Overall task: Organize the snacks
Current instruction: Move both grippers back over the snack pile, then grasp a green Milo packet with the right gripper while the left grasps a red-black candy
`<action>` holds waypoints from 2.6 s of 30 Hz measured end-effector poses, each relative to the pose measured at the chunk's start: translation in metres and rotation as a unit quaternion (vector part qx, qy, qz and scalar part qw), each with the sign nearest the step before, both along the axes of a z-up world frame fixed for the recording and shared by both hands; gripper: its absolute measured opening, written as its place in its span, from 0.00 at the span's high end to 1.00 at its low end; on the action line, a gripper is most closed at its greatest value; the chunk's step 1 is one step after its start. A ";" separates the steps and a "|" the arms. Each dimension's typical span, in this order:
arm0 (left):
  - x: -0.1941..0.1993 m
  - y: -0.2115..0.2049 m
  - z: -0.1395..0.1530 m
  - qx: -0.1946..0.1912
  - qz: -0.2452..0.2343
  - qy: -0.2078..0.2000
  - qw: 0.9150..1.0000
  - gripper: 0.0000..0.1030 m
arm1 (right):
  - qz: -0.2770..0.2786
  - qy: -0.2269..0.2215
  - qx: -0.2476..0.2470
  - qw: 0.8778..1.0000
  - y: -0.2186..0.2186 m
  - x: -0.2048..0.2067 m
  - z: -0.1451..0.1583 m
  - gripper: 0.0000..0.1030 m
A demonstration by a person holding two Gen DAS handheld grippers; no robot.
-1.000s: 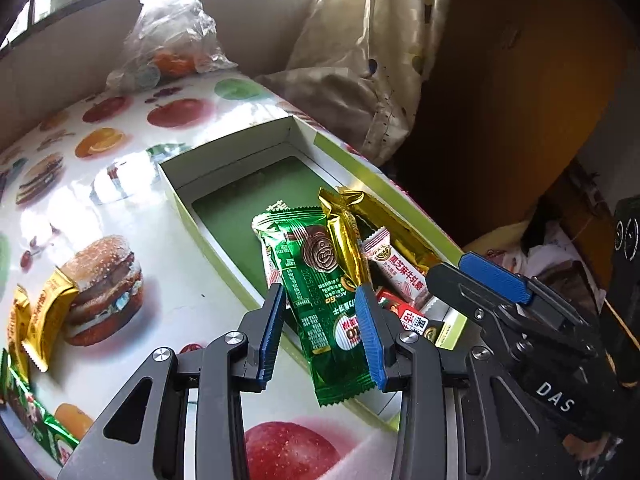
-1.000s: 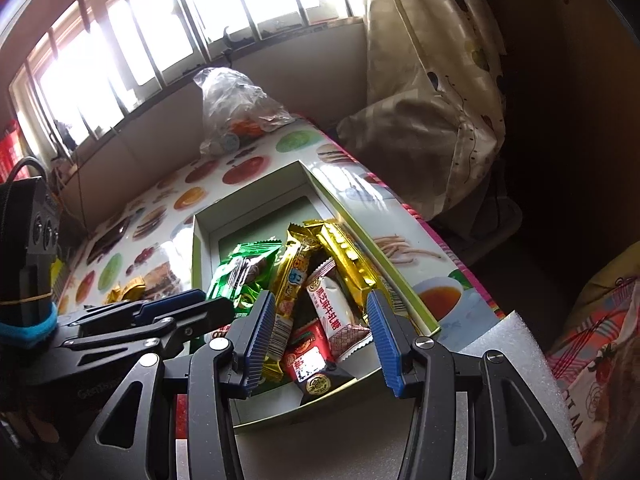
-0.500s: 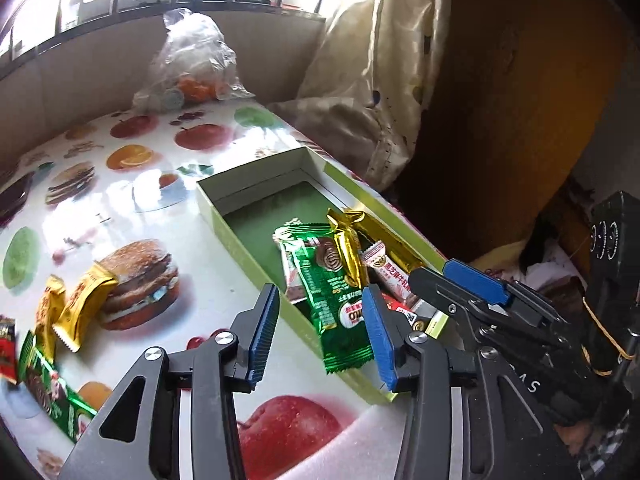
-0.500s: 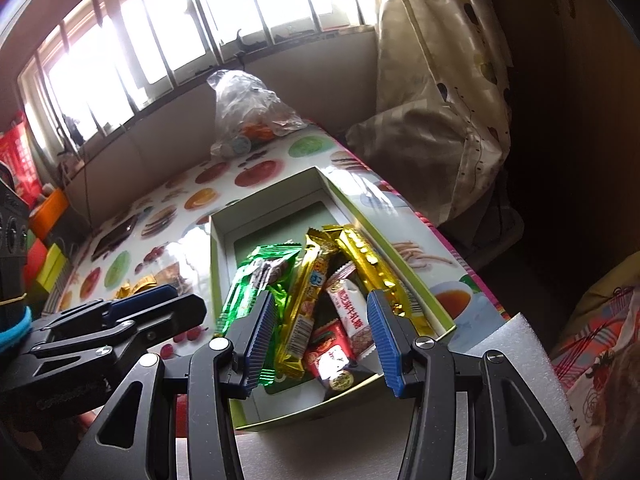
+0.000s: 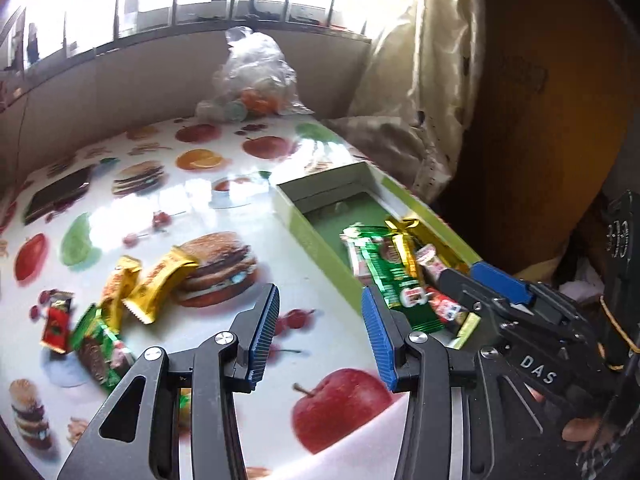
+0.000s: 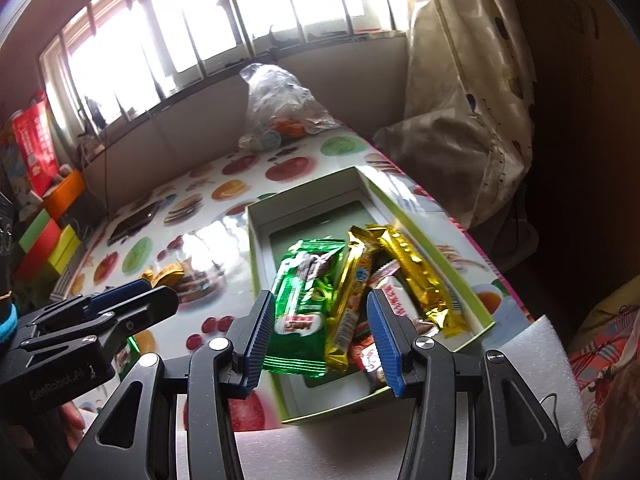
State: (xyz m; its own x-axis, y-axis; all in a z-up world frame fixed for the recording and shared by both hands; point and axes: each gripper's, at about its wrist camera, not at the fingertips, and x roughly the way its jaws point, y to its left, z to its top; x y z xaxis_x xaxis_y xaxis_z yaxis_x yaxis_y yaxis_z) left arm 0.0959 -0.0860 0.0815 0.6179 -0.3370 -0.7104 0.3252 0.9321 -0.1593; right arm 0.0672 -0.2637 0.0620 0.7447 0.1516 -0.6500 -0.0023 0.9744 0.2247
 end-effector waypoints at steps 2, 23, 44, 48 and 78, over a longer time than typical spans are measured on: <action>-0.001 0.007 0.000 0.000 0.006 -0.002 1.000 0.57 | 0.005 -0.002 -0.001 1.000 0.004 0.001 0.001 0.54; -0.012 0.092 -0.005 0.001 0.095 -0.006 0.995 0.57 | 0.137 0.011 -0.024 0.990 0.098 0.023 -0.009 0.54; -0.014 0.204 -0.026 -0.014 0.214 0.019 0.977 0.57 | 0.308 0.049 -0.039 0.949 0.208 0.041 -0.040 0.50; -0.014 0.218 -0.028 -0.016 0.229 0.019 0.973 0.57 | 0.328 0.051 -0.050 0.942 0.225 0.043 -0.045 0.48; -0.010 0.247 -0.052 -0.028 0.249 0.047 0.967 0.57 | 0.341 0.057 -0.146 0.927 0.277 0.053 -0.071 0.55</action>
State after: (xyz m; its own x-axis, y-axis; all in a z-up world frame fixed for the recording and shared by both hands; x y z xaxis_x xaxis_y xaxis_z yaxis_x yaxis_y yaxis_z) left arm 0.0863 0.1612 0.0296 0.6475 -0.0534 -0.7602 -0.1802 0.9585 -0.2208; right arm 0.1203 0.0136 -0.0092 0.4637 0.3669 -0.8064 -0.6327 0.7743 -0.0116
